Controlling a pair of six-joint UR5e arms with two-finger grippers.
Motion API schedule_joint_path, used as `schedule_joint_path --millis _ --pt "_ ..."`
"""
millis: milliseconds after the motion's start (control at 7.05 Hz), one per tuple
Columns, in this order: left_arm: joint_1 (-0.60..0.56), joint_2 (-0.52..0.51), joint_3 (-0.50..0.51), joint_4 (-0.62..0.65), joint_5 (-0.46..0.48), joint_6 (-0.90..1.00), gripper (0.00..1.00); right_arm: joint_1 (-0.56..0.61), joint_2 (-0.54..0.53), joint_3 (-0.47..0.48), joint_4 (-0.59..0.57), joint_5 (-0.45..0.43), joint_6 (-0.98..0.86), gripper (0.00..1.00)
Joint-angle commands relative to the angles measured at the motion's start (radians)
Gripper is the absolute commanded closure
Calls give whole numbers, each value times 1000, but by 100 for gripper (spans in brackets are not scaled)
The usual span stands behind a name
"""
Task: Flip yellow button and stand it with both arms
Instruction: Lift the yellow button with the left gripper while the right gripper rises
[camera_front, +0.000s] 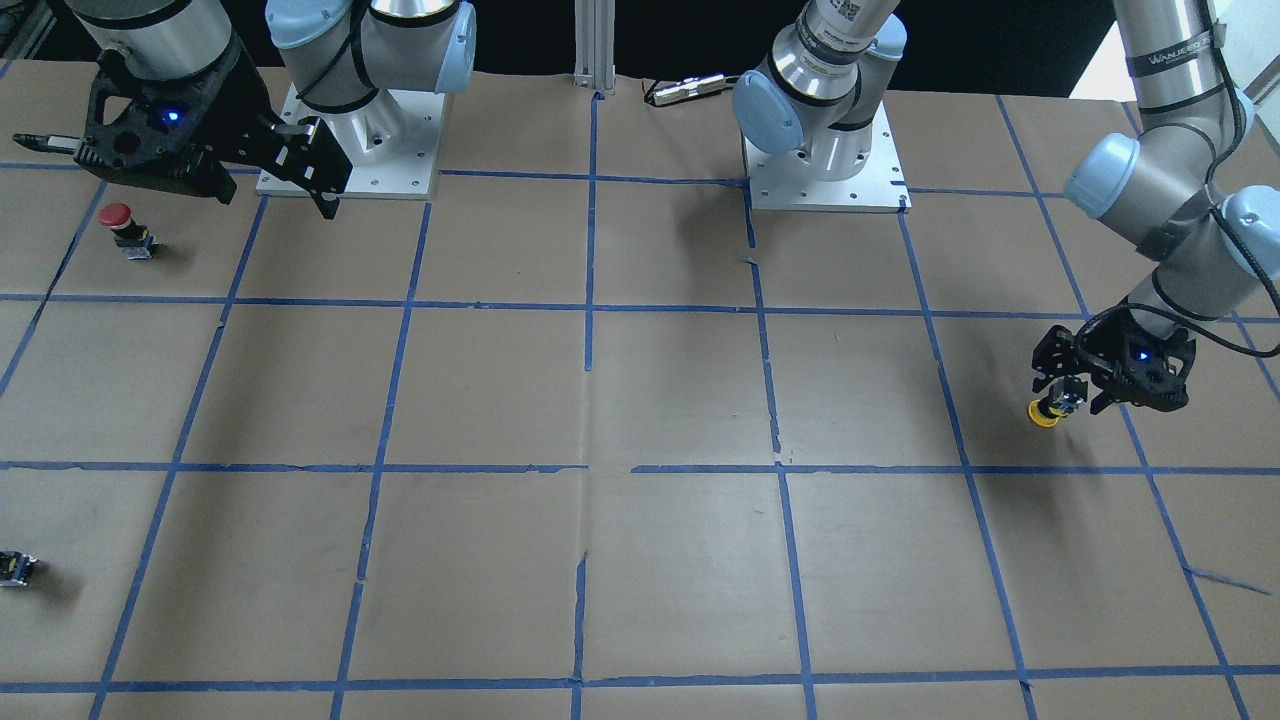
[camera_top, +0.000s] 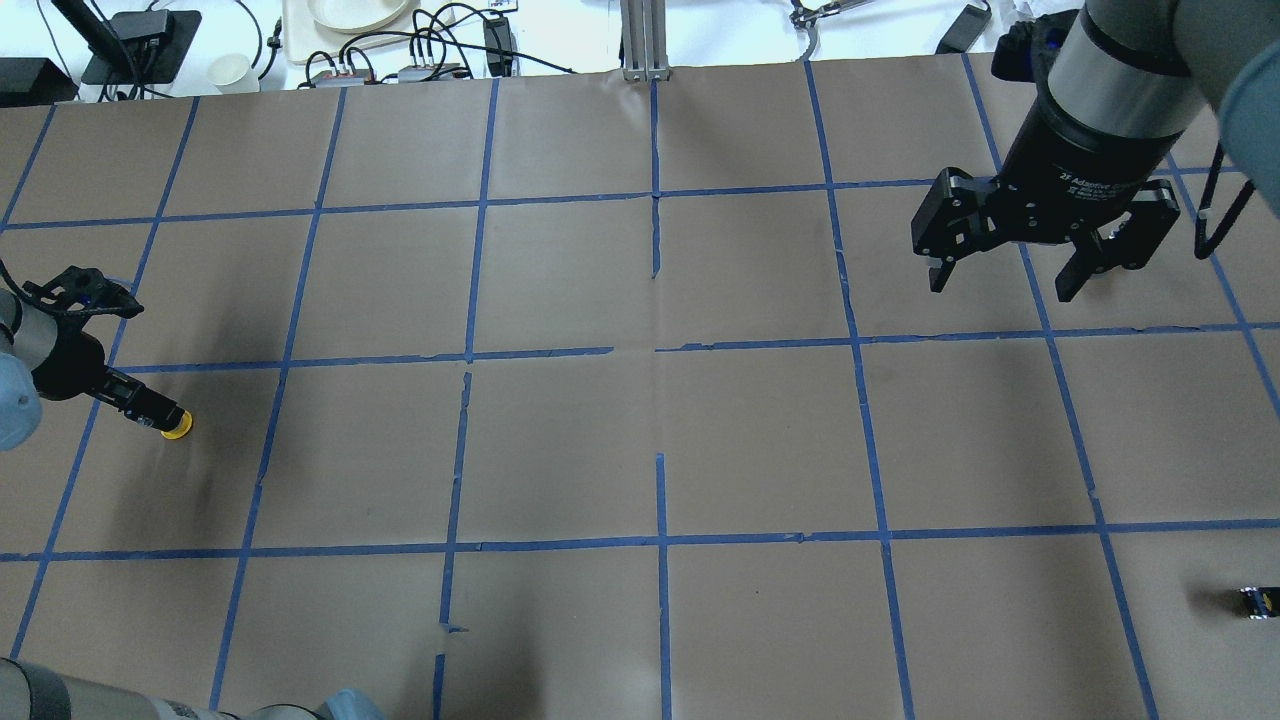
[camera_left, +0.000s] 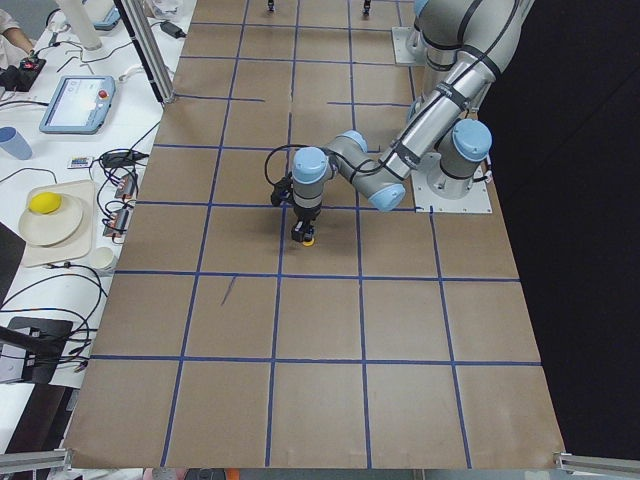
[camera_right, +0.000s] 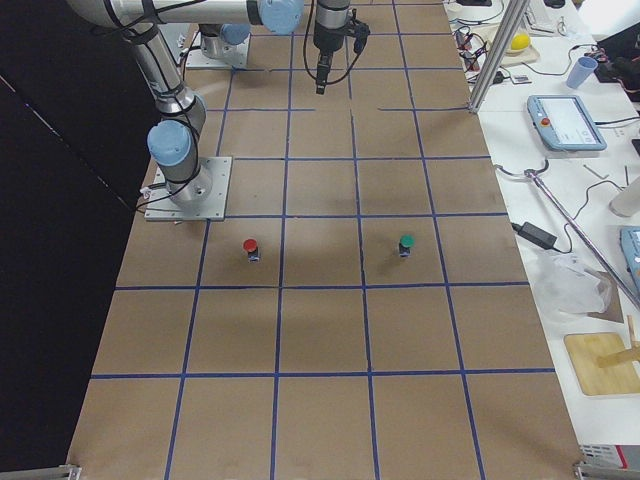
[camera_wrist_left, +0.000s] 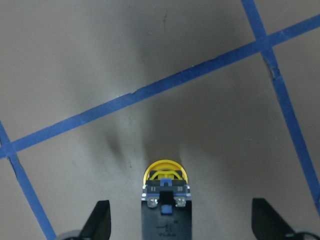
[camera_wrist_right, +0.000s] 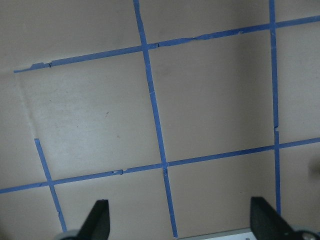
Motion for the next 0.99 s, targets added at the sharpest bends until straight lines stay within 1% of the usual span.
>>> schedule_joint_path --millis 0,142,284,425,567,709,851 --pt "0 4 2 0 3 6 82 0 1 0 1 -1 1 0" --pt "0 15 2 -3 3 6 88 0 -1 0 -2 1 -1 0" --pt "-9 25 11 -16 -3 6 89 0 1 0 -6 2 -1 0" --pt "-15 45 14 -59 -6 -1 90 -6 5 -3 -8 23 14 0" --pt "-34 83 40 -136 -38 -38 90 -6 5 -12 -5 83 154 0" --pt "-84 132 93 -315 -80 -137 90 -6 5 -17 -5 194 291 0" --pt "-147 163 164 -448 -137 -260 90 -8 8 -18 -9 277 400 1"
